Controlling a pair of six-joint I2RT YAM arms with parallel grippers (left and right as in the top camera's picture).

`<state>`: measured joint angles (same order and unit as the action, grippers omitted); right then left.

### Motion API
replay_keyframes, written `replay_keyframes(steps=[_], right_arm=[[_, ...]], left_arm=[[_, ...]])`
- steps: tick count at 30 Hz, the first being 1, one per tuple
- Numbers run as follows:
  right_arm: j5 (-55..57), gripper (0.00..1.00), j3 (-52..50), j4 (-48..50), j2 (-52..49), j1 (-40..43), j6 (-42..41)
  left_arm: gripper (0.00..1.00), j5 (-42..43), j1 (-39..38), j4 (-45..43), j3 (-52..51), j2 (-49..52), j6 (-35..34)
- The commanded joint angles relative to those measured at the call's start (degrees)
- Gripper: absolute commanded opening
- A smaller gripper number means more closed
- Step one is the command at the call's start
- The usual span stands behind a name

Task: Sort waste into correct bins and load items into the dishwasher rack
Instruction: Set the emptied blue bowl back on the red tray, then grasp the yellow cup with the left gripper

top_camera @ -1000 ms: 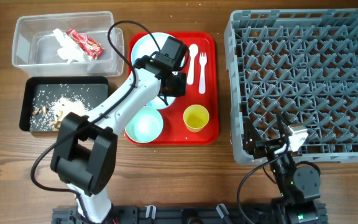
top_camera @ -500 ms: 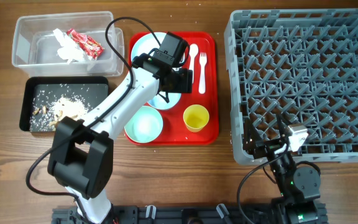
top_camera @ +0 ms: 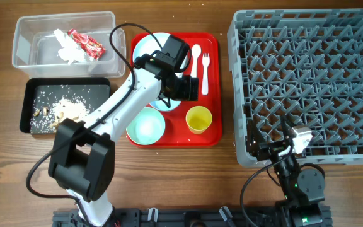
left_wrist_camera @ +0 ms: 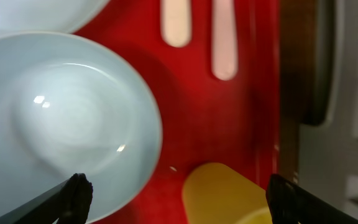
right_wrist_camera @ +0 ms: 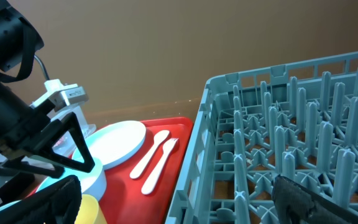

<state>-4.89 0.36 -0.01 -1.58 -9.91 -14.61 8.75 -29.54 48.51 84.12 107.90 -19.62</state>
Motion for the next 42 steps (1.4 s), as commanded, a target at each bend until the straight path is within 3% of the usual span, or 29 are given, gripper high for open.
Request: replay_keyframes(steps=[1, 5, 10, 12, 18, 21, 25, 30, 42], right_arm=[[0.5, 1.0, -0.1, 0.2, 0.4, 0.2, 0.9], [0.5, 1.0, -0.1, 0.2, 0.4, 0.2, 0.9], [0.5, 1.0, -0.1, 0.2, 0.4, 0.2, 0.9], [0.5, 1.0, -0.1, 0.2, 0.4, 0.2, 1.0], [0.5, 1.0, -0.1, 0.2, 0.4, 0.2, 0.9], [0.5, 1.0, -0.1, 0.2, 0.4, 0.2, 0.9], [0.5, 1.0, -0.1, 0.2, 0.4, 0.2, 0.9], [0.5, 1.0, -0.1, 0.2, 0.4, 0.2, 0.9], [0.5, 1.0, -0.1, 0.2, 0.4, 0.2, 0.9]], left_arm=[[0.9, 12.7, -0.2, 0.1, 1.1, -1.6, 7.0], [0.83, 16.5, -0.2, 3.5, 1.1, -1.6, 9.0], [0.52, 18.2, -0.4, 7.3, 1.1, -1.6, 8.9], [0.46, 18.2, -0.5, 7.0, 1.1, -1.2, 8.9], [0.28, 11.2, -2.8, 6.2, 1.1, 1.0, 5.1], [0.32, 4.2, -3.4, 6.2, 1.0, 1.0, 2.2], [0.36, 4.3, -3.4, 5.8, 1.2, 1.0, 1.1], [0.45, 3.8, -3.4, 8.9, 10.7, 1.0, 1.1], [0.45, -1.4, -6.7, 13.5, 10.6, 9.5, 0.6]])
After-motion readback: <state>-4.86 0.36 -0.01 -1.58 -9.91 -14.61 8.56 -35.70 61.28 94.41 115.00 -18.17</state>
